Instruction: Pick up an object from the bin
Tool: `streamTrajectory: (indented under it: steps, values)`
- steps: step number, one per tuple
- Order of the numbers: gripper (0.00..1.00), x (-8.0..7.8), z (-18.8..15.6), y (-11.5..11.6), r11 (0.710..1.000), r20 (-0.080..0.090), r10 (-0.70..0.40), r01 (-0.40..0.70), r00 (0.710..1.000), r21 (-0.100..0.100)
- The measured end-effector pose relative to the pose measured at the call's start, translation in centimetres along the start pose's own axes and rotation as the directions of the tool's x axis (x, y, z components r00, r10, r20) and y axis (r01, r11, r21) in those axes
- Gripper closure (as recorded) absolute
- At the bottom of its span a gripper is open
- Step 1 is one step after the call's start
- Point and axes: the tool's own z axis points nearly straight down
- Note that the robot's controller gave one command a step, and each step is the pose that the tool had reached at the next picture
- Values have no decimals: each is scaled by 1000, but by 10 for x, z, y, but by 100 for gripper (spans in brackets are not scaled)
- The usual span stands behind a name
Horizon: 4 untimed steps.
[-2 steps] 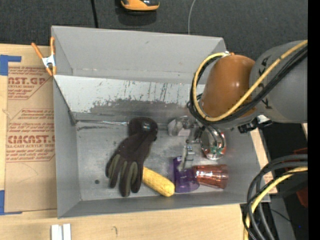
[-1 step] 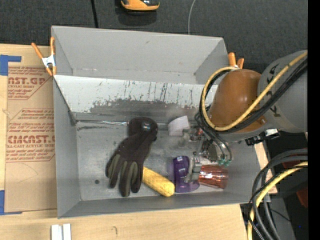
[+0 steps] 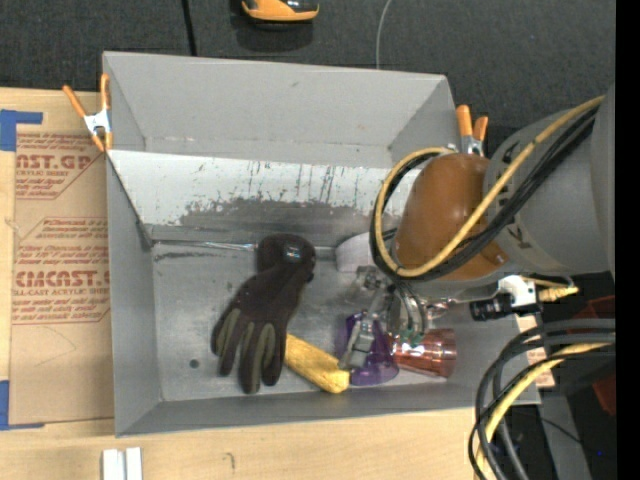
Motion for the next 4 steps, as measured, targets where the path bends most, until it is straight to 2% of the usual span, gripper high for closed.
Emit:
streamTrajectory:
  steps: [1, 2, 3, 4]
  values:
    - [0, 25, 62, 57, 980, 1, -199, 199, 980, 0]
    - [100, 18, 67, 6, 929, -3, 370, -370, 929, 2]
    - [100, 18, 67, 6, 930, -3, 368, -368, 930, 2]
    - [100, 17, -4, 6, 930, 3, 368, -368, 930, -2]
